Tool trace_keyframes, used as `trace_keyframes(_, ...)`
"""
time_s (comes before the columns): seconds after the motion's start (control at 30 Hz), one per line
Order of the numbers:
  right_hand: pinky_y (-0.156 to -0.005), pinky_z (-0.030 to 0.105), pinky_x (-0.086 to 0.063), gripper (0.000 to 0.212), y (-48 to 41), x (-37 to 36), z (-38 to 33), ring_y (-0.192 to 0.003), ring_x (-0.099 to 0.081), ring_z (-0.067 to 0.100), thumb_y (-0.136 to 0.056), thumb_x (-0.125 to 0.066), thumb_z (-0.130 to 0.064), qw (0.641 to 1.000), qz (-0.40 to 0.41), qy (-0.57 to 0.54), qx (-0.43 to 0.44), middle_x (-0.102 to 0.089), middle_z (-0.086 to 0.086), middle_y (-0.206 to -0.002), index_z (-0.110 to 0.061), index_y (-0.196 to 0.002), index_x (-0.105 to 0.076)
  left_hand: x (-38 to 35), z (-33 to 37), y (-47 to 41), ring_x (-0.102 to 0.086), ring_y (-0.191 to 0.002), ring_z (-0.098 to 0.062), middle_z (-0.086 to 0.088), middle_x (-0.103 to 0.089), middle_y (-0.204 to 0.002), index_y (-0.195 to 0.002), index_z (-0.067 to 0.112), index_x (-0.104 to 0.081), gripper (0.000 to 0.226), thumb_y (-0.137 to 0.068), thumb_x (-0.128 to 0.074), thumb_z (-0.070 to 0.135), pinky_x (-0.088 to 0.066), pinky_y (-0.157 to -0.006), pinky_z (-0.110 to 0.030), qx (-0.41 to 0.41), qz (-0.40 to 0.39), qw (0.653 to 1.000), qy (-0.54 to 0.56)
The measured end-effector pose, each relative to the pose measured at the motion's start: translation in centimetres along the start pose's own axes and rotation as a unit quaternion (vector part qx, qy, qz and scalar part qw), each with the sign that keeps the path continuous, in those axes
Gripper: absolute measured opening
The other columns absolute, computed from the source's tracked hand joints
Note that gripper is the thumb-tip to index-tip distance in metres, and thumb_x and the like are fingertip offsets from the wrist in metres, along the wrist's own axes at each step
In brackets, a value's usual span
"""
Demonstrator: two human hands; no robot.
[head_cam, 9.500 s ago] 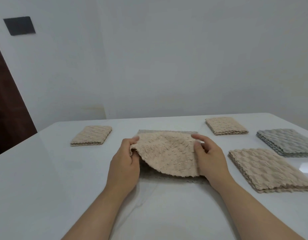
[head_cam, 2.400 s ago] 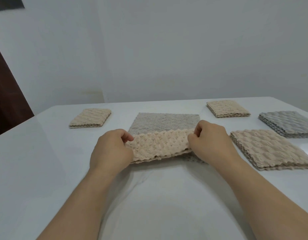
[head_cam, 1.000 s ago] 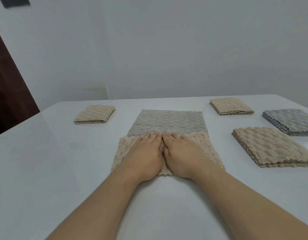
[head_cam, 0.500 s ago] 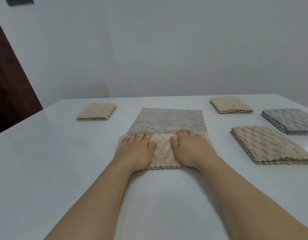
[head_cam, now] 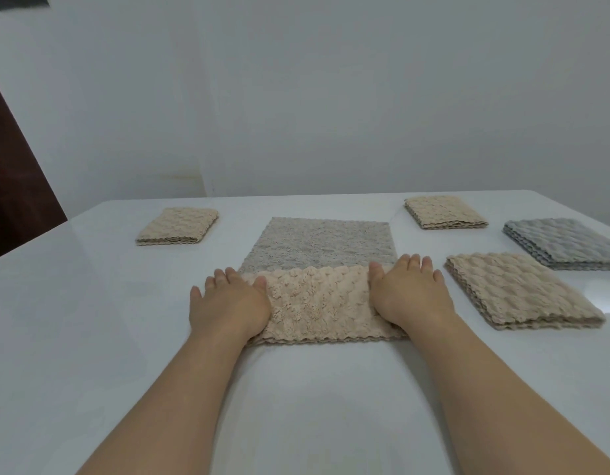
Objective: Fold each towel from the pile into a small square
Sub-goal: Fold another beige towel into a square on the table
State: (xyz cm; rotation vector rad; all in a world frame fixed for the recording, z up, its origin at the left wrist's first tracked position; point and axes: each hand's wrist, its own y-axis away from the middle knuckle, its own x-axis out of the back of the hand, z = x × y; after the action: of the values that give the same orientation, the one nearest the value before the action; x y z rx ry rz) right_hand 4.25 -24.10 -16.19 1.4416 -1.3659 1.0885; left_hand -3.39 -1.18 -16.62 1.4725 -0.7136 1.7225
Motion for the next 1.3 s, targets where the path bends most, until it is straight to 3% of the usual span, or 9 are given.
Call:
trace_keyframes(0.1, -0.126, 0.043, 0.003, 0.068, 0.7, 0.2, -1.3, -0.156, 0.007, 0.026, -0.107, -0.01, -0.045, 0.991, 0.062, 0.019, 0.117, 0.002, 0.012, -0.169, -0.004, -0.16, 0.0, 0.6, -0.1, 0.1, -0.008, -0.156, -0.027, -0.013, -0.01, -0.169, -0.16, 0.003, -0.008, 0.071, -0.106, -0.011, 0.048, -0.004, -0.126, -0.046, -0.027, 0.093, 0.995, -0.015)
trace_keyframes(0.17, -0.126, 0.039, 0.003, 0.062, 1.6, 0.0, -2.9, -0.156, 0.006, 0.022, -0.109, -0.013, -0.039, 0.973, 0.06, 0.008, 0.222, 0.001, 0.007, -0.17, -0.008, -0.162, -0.003, 0.9, 0.3, 0.3, -0.013, -0.155, -0.023, -0.009, -0.017, -0.168, -0.16, 0.007, -0.014, 0.064, -0.107, -0.017, 0.042, -0.006, -0.127, -0.042, -0.142, 0.142, 0.98, 0.015)
trace_keyframes(0.27, -0.125, 0.038, -0.003, 0.058, 2.5, -1.3, -4.1, -0.156, -0.002, 0.02, -0.109, -0.014, -0.037, 0.947, 0.018, 0.025, 0.32, -0.008, 0.005, -0.17, -0.011, -0.161, -0.011, 0.3, 1.6, 1.1, -0.015, -0.155, -0.015, -0.001, -0.021, -0.168, -0.16, 0.016, -0.021, 0.055, -0.109, -0.024, 0.036, -0.007, -0.125, -0.031, -0.311, 0.066, 0.947, 0.047)
trace_keyframes(0.33, -0.124, 0.037, -0.005, 0.057, 2.6, -2.0, -4.1, -0.156, -0.007, 0.02, -0.11, -0.014, -0.037, 0.942, -0.002, 0.055, 0.332, -0.014, 0.004, -0.169, -0.012, -0.161, -0.015, -0.7, 1.9, 1.3, -0.009, -0.155, -0.012, 0.004, -0.017, -0.169, -0.161, 0.021, -0.018, 0.055, -0.109, -0.019, 0.04, -0.004, -0.125, -0.031, -0.335, 0.02, 0.942, 0.01)
trace_keyframes(0.53, -0.124, 0.037, -0.002, 0.061, 2.3, -2.0, -3.9, -0.156, -0.006, 0.017, -0.109, -0.013, -0.043, 0.957, -0.024, 0.049, 0.284, -0.012, 0.001, -0.169, -0.014, -0.162, -0.013, -0.9, 0.9, 1.1, 0.0, -0.156, -0.015, 0.012, -0.001, -0.17, -0.162, 0.032, -0.004, 0.058, -0.107, -0.011, 0.05, 0.0, -0.126, -0.04, -0.264, -0.006, 0.964, -0.039)
trace_keyframes(0.8, -0.126, 0.036, 0.001, 0.062, 1.6, -1.3, -1.0, -0.156, 0.0, 0.015, -0.107, -0.009, -0.045, 0.978, -0.041, 0.026, 0.201, -0.005, -0.002, -0.17, -0.016, -0.163, -0.007, -0.9, -0.7, 0.8, 0.004, -0.157, -0.018, 0.006, 0.003, -0.17, -0.163, 0.026, -0.001, 0.06, -0.107, -0.011, 0.048, 0.001, -0.126, -0.045, -0.171, -0.014, 0.985, -0.013)
trace_keyframes(1.0, -0.125, 0.049, 0.004, 0.061, 1.2, -0.6, 1.3, -0.156, 0.008, 0.022, -0.106, -0.006, -0.045, 0.992, -0.05, 0.011, 0.117, 0.004, -0.007, -0.17, -0.021, -0.163, -0.001, -0.6, -1.9, 0.5, 0.007, -0.156, -0.025, 0.007, 0.01, -0.169, -0.162, 0.029, 0.003, 0.061, -0.106, -0.007, 0.051, 0.004, -0.125, -0.052, -0.102, -0.03, 0.994, -0.01)
trace_keyframes(1.2, -0.124, 0.055, 0.004, 0.06, 0.3, -0.1, 1.4, -0.156, 0.006, 0.024, -0.107, -0.008, -0.041, 0.996, -0.03, 0.006, 0.089, -0.008, -0.007, -0.17, -0.02, -0.162, -0.012, -0.1, -1.9, 0.1, 0.002, -0.157, -0.026, 0.009, 0.0, -0.17, -0.163, 0.026, -0.005, 0.064, -0.104, -0.006, 0.053, 0.002, -0.123, -0.057, -0.057, -0.019, 0.998, 0.006)
trace_keyframes(1.3, -0.123, 0.058, -0.003, 0.056, -0.1, 0.4, 1.5, -0.156, -0.001, 0.028, -0.106, -0.012, -0.033, 0.997, -0.024, 0.013, 0.078, -0.018, -0.003, -0.168, -0.019, -0.159, -0.022, 0.4, -2.4, -0.7, -0.005, -0.156, -0.027, 0.009, -0.018, -0.168, -0.159, 0.028, -0.025, 0.059, -0.106, -0.008, 0.047, -0.003, -0.123, -0.057, -0.038, 0.0, 0.999, 0.02)
